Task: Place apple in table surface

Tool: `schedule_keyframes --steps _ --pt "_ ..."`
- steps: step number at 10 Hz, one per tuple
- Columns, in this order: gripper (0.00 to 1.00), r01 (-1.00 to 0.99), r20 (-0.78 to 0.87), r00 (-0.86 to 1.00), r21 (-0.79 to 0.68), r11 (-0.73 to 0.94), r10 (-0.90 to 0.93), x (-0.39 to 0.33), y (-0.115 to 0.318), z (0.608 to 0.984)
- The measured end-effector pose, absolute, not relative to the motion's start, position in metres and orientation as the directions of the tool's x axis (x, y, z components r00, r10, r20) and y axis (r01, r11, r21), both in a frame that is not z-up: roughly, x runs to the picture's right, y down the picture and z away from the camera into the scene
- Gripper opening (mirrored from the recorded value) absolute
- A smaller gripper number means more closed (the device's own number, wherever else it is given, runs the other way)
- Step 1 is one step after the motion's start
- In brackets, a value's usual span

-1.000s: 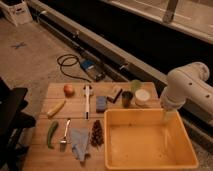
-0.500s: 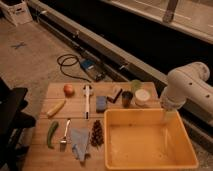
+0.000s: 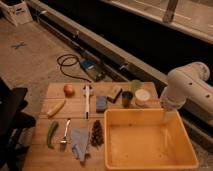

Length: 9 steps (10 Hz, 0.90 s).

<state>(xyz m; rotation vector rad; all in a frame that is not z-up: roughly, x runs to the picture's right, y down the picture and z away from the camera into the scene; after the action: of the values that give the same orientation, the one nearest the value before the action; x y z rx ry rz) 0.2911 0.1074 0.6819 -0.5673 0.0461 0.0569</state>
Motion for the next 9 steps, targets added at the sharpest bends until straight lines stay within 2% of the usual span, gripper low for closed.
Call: schedule_keyframes --steps 9 --pt "0.65 -0.059 -0.067 0.997 -0.528 0.847 0.028 0.2920 0.1074 0.6801"
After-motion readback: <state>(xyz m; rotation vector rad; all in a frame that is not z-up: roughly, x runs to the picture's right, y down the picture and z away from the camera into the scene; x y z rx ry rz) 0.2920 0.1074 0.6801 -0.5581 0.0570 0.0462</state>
